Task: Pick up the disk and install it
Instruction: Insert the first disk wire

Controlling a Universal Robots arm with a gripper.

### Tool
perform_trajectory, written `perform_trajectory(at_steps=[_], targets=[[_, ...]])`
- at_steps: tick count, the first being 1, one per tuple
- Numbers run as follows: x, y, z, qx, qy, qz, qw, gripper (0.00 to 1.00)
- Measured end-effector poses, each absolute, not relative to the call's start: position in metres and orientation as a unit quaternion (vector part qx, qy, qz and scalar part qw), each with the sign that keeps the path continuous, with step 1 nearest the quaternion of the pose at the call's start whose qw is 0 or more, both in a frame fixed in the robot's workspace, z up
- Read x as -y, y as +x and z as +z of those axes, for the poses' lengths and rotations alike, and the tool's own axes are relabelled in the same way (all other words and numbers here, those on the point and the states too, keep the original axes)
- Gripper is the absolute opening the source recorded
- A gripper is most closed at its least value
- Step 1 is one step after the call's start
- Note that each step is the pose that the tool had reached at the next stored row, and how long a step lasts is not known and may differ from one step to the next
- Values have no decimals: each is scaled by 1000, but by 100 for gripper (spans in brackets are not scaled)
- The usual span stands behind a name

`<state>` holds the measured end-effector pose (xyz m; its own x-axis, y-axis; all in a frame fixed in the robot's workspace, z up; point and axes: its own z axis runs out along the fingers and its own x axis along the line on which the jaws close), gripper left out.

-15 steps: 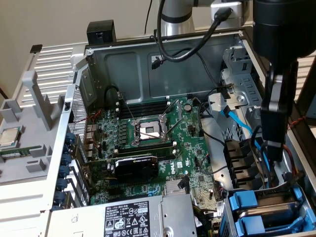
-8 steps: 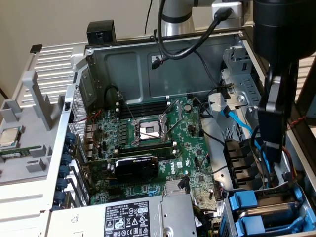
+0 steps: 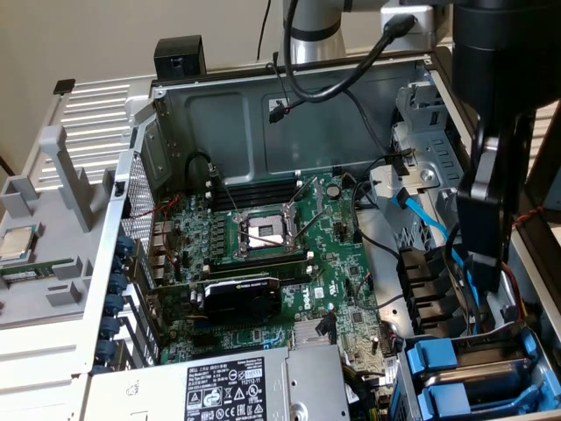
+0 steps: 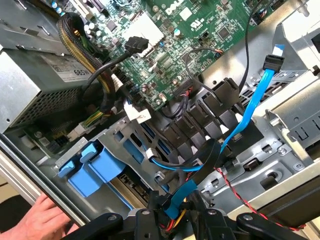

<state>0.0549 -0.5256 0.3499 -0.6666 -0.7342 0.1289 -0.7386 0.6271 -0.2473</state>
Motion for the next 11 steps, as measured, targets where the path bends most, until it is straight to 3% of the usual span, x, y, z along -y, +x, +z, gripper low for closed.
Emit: perform_trajectory(at_steps=[11], targets=[[523,57,348,904,404,141,8,35]])
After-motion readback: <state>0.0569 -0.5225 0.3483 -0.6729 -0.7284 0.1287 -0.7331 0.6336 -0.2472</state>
